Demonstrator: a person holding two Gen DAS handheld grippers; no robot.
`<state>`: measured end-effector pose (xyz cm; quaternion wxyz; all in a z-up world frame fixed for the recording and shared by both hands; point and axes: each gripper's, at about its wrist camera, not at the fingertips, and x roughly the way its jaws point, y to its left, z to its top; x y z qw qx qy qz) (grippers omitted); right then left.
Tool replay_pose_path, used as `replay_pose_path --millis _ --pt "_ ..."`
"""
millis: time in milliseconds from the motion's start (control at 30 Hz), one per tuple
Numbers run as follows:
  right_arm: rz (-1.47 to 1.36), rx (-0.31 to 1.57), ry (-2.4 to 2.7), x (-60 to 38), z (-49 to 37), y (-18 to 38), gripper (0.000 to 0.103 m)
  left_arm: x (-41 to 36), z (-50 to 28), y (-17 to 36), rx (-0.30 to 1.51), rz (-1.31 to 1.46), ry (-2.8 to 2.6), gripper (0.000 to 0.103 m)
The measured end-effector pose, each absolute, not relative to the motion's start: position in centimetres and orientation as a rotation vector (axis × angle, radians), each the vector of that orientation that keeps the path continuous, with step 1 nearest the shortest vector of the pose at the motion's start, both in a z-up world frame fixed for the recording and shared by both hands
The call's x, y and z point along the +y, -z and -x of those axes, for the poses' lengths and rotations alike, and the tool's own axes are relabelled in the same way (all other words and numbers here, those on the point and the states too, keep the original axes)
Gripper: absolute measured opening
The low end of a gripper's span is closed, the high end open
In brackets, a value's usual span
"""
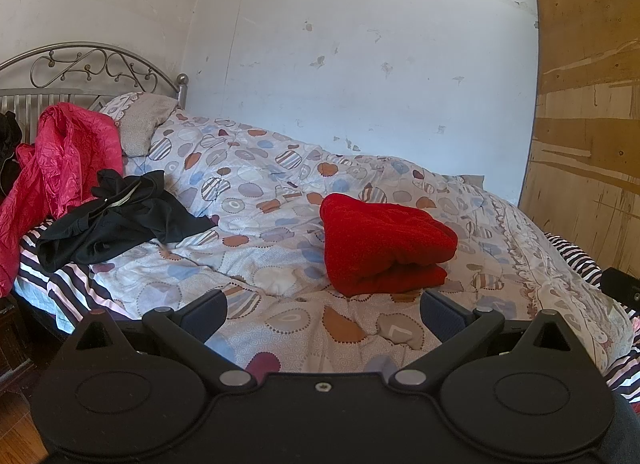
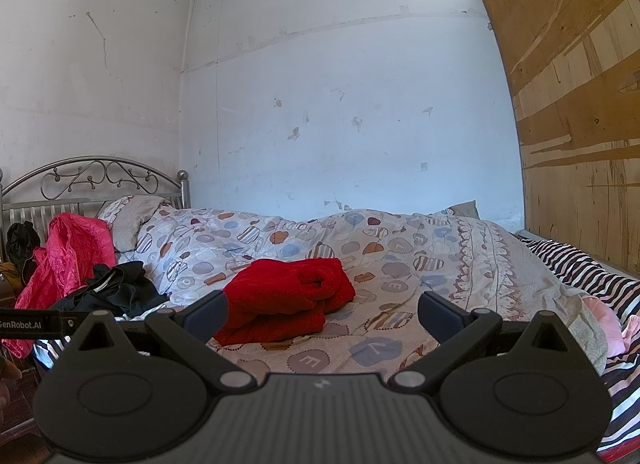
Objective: Fold small clothes
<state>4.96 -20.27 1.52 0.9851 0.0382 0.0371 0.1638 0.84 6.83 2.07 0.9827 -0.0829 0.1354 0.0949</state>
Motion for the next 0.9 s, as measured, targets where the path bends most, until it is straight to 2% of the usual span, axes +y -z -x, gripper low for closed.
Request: replay_pose_path --millis 900 --pt "-0.076 0.078 -0.329 -20.17 -5.0 -1.4 0.103 7.4 -0.54 -1.98 0.278 0.197 -0.17 0.102"
